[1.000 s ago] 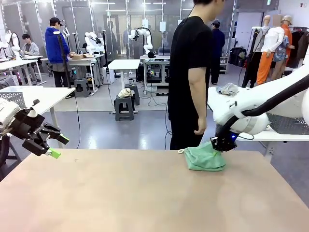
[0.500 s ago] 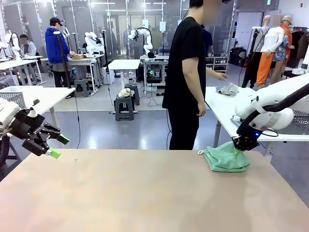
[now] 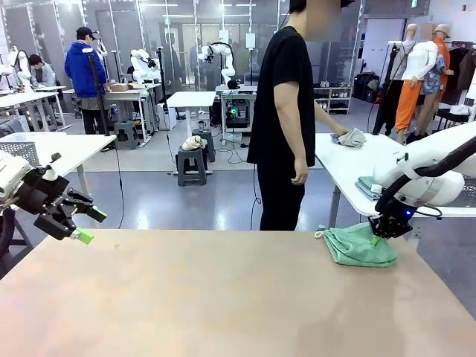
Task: Fold the towels and place them in the basket.
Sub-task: Place the folded Towel with hook on the right side of the table, then when a person lays out a Towel with hook on the table, fold it in half twice.
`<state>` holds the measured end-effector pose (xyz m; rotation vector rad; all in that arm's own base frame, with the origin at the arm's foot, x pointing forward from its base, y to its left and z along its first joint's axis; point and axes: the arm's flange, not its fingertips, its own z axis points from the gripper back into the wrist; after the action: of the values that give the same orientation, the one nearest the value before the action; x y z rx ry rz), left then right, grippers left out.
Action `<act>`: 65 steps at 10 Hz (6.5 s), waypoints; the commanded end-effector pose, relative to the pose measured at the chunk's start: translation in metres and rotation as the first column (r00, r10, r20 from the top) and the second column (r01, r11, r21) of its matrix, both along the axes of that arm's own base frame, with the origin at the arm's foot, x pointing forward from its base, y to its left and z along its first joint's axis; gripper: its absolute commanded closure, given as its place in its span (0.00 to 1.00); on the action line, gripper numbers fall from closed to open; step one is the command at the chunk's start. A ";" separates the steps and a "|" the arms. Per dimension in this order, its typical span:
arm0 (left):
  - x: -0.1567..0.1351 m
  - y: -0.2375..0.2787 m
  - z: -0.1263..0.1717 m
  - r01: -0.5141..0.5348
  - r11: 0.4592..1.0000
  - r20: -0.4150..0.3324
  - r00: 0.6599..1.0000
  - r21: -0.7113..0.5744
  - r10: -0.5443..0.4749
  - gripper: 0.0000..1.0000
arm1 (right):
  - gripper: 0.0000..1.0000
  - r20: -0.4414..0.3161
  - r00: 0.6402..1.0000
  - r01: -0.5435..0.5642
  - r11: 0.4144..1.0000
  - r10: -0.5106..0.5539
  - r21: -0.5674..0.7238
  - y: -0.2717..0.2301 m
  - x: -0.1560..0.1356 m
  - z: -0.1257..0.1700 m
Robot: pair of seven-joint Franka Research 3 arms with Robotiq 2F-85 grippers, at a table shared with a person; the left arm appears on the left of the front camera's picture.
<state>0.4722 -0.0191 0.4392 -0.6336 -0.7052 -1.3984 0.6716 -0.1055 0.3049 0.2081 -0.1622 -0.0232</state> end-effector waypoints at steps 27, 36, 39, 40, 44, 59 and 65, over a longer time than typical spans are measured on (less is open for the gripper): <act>0.000 0.000 0.001 0.000 1.000 0.002 1.000 -0.001 0.000 0.00 | 0.20 0.279 0.945 -0.154 0.985 0.170 -0.078 0.159 -0.298 0.301; 0.000 0.000 0.001 0.000 1.000 0.002 1.000 -0.001 0.000 0.00 | 0.20 0.279 0.945 -0.154 0.985 0.170 -0.078 0.159 -0.298 0.301; 0.000 0.000 0.001 0.000 1.000 0.002 1.000 -0.001 0.000 0.00 | 0.20 0.279 0.945 -0.154 0.985 0.170 -0.078 0.159 -0.298 0.301; 0.000 0.000 0.001 0.000 1.000 0.002 1.000 -0.001 0.000 0.00 | 0.20 0.279 0.945 -0.154 0.985 0.170 -0.078 0.159 -0.298 0.301; 0.000 0.000 0.000 0.000 1.000 0.000 1.000 0.000 0.000 0.00 | 0.00 0.278 0.944 -0.161 0.984 0.176 -0.076 0.158 -0.300 0.299; 0.000 0.004 0.000 -0.010 1.000 0.000 1.000 -0.004 0.010 0.00 | 0.00 0.277 0.945 -0.160 0.984 0.174 -0.074 0.157 -0.299 0.299; 0.000 0.004 0.000 -0.010 1.000 0.000 1.000 -0.004 0.010 0.00 | 0.00 0.277 0.945 -0.160 0.984 0.174 -0.074 0.157 -0.299 0.299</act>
<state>0.4726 -0.0147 0.4398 -0.6313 -0.7103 -1.3879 0.3725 0.0510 0.6048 0.1761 -0.4315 0.1810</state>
